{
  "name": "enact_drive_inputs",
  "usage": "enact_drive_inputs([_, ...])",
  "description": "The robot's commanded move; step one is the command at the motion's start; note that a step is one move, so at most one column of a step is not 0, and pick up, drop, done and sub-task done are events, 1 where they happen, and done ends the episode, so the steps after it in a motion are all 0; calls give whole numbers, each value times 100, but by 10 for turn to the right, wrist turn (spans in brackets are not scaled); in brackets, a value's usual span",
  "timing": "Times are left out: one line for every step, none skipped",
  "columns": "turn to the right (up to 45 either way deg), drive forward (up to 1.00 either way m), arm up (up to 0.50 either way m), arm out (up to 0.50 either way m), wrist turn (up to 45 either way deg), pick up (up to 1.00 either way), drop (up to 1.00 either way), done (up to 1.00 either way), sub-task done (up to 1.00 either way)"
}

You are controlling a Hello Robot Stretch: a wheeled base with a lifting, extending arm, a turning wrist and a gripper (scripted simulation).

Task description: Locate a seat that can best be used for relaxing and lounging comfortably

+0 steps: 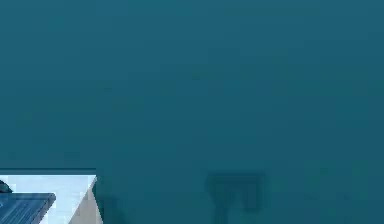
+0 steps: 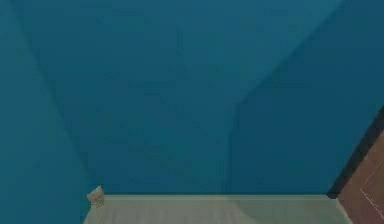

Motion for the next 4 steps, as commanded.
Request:
enact_drive_inputs([450, 0, 0, 0, 0, 0, 0, 0, 0])
enact_drive_inputs([450, 0, 0, 0, 0, 0, 0, 0, 0])
enact_drive_inputs([420, 0, 0, 0, 0, 0, 0, 0, 0])
enact_drive_inputs([0, 15, 0, 0, 0, 0, 0, 0, 0])
